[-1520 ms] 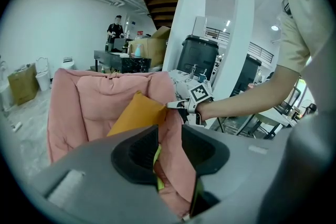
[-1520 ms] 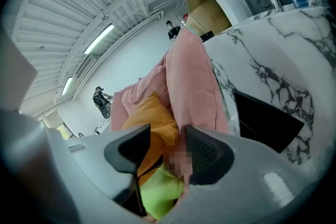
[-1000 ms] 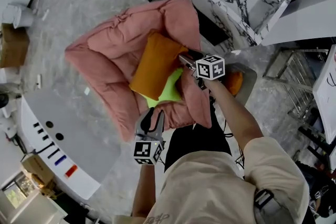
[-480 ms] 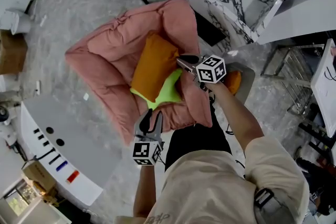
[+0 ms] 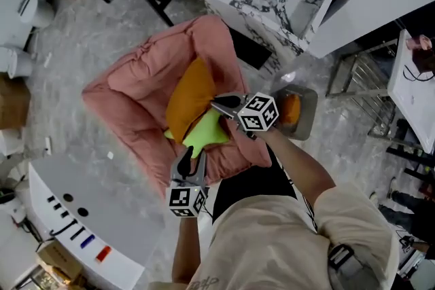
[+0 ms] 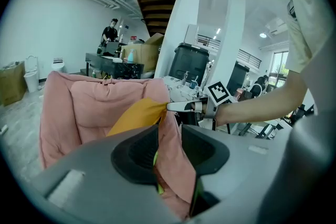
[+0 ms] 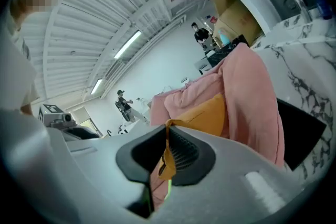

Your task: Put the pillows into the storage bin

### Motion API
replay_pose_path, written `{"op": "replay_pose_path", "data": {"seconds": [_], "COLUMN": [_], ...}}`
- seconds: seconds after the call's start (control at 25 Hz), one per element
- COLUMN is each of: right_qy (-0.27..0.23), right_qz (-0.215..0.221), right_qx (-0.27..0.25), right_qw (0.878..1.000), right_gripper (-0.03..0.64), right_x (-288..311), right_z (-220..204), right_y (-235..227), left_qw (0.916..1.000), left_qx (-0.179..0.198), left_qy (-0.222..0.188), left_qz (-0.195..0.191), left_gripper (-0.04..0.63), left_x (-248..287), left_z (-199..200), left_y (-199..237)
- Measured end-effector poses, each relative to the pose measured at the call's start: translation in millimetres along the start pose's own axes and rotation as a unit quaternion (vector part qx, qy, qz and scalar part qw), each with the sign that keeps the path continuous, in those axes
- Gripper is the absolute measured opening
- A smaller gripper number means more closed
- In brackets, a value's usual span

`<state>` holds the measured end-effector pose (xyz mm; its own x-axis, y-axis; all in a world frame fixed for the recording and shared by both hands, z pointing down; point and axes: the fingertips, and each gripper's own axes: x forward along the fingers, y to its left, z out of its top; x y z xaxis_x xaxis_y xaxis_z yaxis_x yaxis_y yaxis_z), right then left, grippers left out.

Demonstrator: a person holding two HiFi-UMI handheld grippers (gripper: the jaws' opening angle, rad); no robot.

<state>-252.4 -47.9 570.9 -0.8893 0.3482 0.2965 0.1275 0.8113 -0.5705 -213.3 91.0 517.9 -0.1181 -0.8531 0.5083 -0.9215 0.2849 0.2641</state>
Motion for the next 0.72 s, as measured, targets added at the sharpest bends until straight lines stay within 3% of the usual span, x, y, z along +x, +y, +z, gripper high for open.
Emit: {"op": "replay_pose_path", "data": {"seconds": [0.4, 0.72], "right_qy": [-0.046, -0.11], "right_qz": [-0.021, -0.101], "right_qx": [-0.053, -0.056], "right_qw": [0.997, 0.987], "right_gripper": [0.02, 0.02], "right_x": [-42.7, -128.1], "right_z": [33.1, 40.4], "right_y": [55.1, 61.9], "left_qw": [0.9982, 0.9887], "left_qx": [0.04, 0.092], "left_qy": [-0.016, -0.019], "left_qz": [-0.04, -0.117], "left_gripper": [0.152, 0.15], "left_x": [-1.7, 25.6], "left_z": [19.2, 32.1], "left_y": [10.6, -26.3]}}
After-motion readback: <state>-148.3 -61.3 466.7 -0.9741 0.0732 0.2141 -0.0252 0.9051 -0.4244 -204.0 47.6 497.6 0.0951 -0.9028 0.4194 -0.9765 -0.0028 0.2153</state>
